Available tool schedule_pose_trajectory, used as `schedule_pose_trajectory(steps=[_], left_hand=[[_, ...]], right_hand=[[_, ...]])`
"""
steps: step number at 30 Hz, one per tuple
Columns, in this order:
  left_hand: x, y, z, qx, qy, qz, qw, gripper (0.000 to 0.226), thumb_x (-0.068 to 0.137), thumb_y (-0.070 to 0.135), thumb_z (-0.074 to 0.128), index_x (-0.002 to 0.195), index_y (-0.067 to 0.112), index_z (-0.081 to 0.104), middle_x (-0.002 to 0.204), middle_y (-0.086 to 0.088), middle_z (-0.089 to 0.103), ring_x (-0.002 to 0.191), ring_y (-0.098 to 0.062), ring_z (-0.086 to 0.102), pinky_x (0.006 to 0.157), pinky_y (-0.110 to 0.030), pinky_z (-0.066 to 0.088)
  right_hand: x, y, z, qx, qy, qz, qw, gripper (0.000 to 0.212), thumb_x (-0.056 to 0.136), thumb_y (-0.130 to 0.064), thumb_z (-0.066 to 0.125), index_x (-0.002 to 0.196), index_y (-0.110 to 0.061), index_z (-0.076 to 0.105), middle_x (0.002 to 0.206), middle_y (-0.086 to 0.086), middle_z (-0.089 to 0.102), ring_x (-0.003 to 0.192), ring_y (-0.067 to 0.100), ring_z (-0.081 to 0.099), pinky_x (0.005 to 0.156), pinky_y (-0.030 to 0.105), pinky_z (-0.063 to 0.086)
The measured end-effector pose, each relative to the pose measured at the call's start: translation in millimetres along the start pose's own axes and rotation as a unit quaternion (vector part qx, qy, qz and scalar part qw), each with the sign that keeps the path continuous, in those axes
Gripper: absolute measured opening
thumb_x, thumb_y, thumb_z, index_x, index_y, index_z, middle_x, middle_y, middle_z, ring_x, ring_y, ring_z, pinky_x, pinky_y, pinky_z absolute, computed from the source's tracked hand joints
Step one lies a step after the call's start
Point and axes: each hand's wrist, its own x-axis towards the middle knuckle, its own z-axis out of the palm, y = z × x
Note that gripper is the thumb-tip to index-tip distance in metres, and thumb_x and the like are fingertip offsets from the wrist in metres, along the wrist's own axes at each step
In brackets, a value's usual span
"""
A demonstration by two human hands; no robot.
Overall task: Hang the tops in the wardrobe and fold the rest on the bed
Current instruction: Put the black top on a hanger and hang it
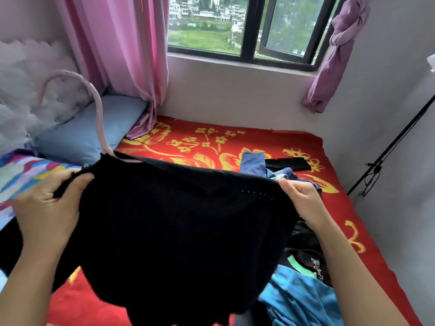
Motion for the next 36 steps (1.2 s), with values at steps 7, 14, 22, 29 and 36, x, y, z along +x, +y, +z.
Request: schedule_pose_trajectory(steps=[7,14,22,29,36], left_hand=[[-12.3,-27.7,13.1,-0.060,-0.021,-0.055,0.996,0.024,0.073,0.068,0.057,0.088,0.051,0.065,0.080,0.026,0.066,0.077,0.006,0.061,0.083,-0.016,0.048],[-23.2,-21.4,24.4,-0.093,-0.011,-0.040,0.995,0.030,0.066,0.070,0.064,0.084,0.046,0.068,0.084,0.015,0.070,0.088,-0.022,0.066,0.092,-0.046,0.049],[-40.0,-20.9,21.4,-0.123,-0.059,-0.039,0.990,0.025,0.068,0.063,0.067,0.084,0.044,0.069,0.087,-0.001,0.070,0.084,-0.028,0.067,0.086,-0.050,0.051],[-50.9,24.8,17.6,-0.080,-0.189,0.096,0.974,0.009,0.077,0.066,0.054,0.079,0.061,0.061,0.080,0.048,0.057,0.075,0.023,0.055,0.069,0.004,0.037],[-62.5,30.8,52.6,-0.088,-0.193,0.150,0.966,0.063,0.083,0.064,0.049,0.077,0.006,0.075,0.084,0.050,0.053,0.078,0.025,0.054,0.073,0.003,0.037]], right_hand=[[-20.8,-16.8,30.6,-0.014,-0.048,-0.073,0.996,0.054,0.072,-0.050,0.054,0.122,-0.034,0.045,0.111,-0.013,0.051,0.102,-0.003,0.050,0.090,0.008,0.036],[-31.5,7.2,31.4,-0.256,0.119,-0.278,0.918,0.029,0.085,-0.027,0.054,0.113,-0.019,0.050,0.102,0.004,0.043,0.073,0.016,0.048,0.053,0.024,0.050],[-28.7,-21.4,14.5,0.083,-0.054,0.011,0.995,0.022,0.085,0.003,0.053,0.084,-0.016,0.065,0.082,-0.013,0.066,0.079,0.000,0.060,0.074,0.012,0.044],[-3.3,-31.7,5.6,0.232,-0.029,0.210,0.949,0.035,0.054,-0.020,0.055,0.066,0.008,0.038,0.066,0.014,0.027,0.060,0.021,0.020,0.056,0.035,0.013],[-25.3,-54.8,70.5,-0.041,-0.125,0.016,0.991,0.014,0.070,-0.028,0.034,0.070,-0.016,0.042,0.060,-0.006,0.039,0.059,0.006,0.038,0.062,0.030,0.030]])
